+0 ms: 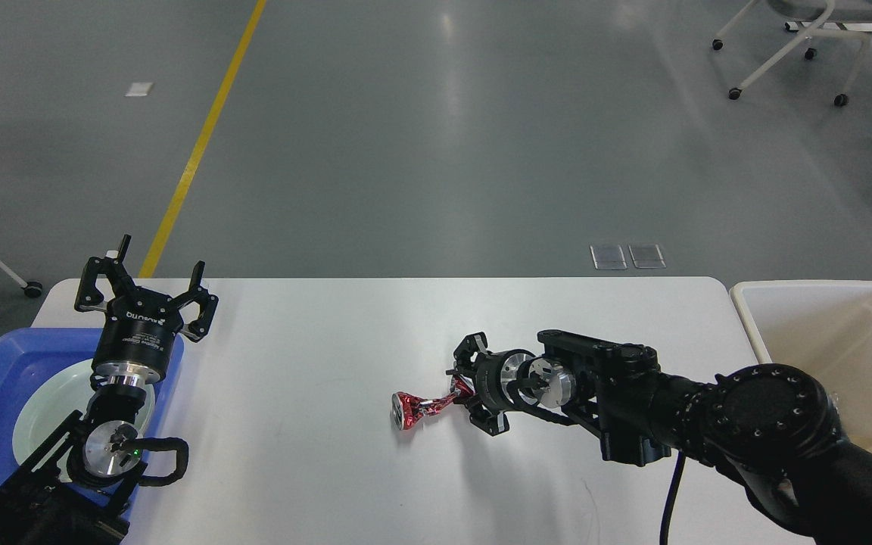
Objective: Tidy desktop
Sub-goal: 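Grasp the red crushed can with the right gripper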
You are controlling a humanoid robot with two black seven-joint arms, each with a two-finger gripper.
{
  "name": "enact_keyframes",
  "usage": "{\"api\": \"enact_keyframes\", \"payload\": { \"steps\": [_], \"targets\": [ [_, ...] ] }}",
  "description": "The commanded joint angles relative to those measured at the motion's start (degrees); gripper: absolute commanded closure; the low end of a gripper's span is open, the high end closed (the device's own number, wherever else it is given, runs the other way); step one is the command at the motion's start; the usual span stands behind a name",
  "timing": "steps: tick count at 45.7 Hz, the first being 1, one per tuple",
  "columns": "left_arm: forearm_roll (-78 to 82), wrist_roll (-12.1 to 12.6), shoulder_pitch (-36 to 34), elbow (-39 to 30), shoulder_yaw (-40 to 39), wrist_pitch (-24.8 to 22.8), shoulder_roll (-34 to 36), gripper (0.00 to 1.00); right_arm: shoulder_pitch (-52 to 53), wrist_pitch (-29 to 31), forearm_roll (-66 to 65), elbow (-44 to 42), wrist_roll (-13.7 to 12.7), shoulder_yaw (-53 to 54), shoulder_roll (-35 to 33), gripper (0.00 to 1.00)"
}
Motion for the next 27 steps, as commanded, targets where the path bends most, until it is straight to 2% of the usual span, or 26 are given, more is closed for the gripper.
{"api": "enact_keyframes", "payload": {
  "steps": [1,2,3,15,19,22,27],
  "targets": [
    [0.06,0.00,0.00,0.00,0.00,0.00,0.00,0.04,0.29,0.53,-0.09,0.50,-0.20,0.56,-0.12,0.93],
    [-0.02,0.00,0.00,0.00,0.00,0.00,0.00,0.04,0.29,0.80,-0.09,0.51,-0.37,0.47,-0.12,0.99],
    [0.06,0.00,0.00,0.00,0.00,0.00,0.00,0.04,0.29,0.97,-0.18,0.59,-0.37,0.56,-0.12,1.00],
    [-0.02,0.00,0.00,0.00,0.00,0.00,0.00,0.04,1.17,1.33,-0.53,3.58,-0.72,0.38,-2.05,1.00],
    [-0.02,0.00,0.00,0.00,0.00,0.00,0.00,0.04,3.89,1.33,-0.53,7.26,-0.64,0.64,-4.24,1.00],
    [-0.02,0.00,0.00,0.00,0.00,0.00,0.00,0.04,7.23,1.07,-0.53,13.06,-0.64,0.47,-8.02,1.00],
    [-0.02,0.09,0.00,0.00,0.00,0.00,0.00,0.04,10.48,0.89,-0.53,17.20,-0.72,-0.49,-9.53,1.00]
  ]
}}
